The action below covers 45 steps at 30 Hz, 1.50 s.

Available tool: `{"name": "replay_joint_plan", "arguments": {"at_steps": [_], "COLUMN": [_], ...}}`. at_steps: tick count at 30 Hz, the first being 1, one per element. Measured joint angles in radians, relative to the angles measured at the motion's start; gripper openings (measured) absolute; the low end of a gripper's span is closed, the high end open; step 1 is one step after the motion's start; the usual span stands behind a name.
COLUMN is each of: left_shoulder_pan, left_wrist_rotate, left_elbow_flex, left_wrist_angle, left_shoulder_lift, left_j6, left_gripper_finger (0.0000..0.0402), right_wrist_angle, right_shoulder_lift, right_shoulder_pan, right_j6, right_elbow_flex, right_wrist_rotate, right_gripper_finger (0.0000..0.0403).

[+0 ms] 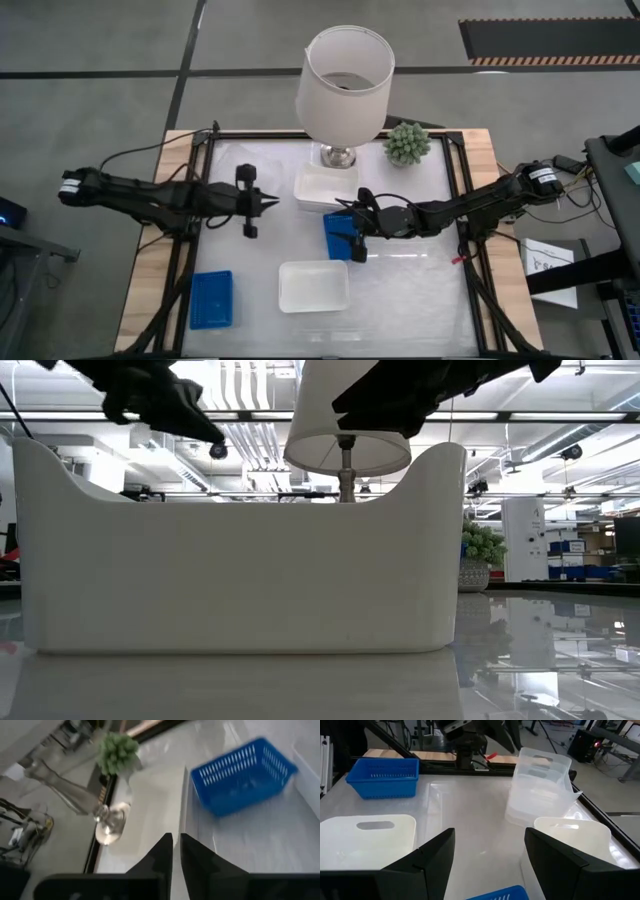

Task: Stack baskets by color
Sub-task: Stack the blue bin into the lower left blue bin

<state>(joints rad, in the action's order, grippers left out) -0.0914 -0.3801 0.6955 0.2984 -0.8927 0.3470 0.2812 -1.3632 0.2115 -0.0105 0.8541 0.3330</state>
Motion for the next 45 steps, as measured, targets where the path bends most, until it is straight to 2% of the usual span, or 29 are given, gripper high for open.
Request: {"name": "replay_joint_plan", "arguments": {"at_steps": [4, 15, 19, 27, 31, 41, 45], "left_shoulder_pan": [-0.003, -0.003, -0.016, -0.075, -0.094, -0.094, -0.093], "left_wrist_rotate": [0.004, 0.007, 0.01, 0.015, 0.015, 0.004, 0.003], "left_elbow_flex": [-0.071, -0.125, -0.126, -0.133, -0.133, -0.133, -0.133], "left_wrist_angle": [-0.149, -0.217, -0.208, -0.208, -0.213, -0.217, -0.217], "left_shoulder_lift": [-0.003, -0.016, -0.019, -0.017, -0.018, -0.023, -0.023], "left_j6": [0.0, -0.018, -0.103, -0.132, -0.132, -0.128, -0.127], "left_gripper_finger": [0.0011, 0.001, 0.001, 0.001, 0.001, 0.001, 0.001], "right_wrist_angle": [-0.023, -0.139, -0.278, -0.612, -0.758, -0.78, -0.77], "right_shoulder_lift": [0.0, 0.0, 0.0, 0.0, 0.0, -0.001, -0.027], "right_shoulder_pan": [0.001, 0.031, 0.035, 0.035, 0.035, 0.014, -0.004], "right_j6": [-0.045, -0.153, -0.219, -0.347, -0.464, -0.885, -0.945], "right_elbow_flex": [-0.001, 0.009, 0.045, 0.173, 0.194, 0.067, 0.062], "right_wrist_rotate": [0.0, 0.0, -0.001, -0.026, -0.027, -0.018, -0.008], "right_gripper_finger": [0.0233, 0.0233, 0.0233, 0.0233, 0.0233, 0.0233, 0.0233]}}
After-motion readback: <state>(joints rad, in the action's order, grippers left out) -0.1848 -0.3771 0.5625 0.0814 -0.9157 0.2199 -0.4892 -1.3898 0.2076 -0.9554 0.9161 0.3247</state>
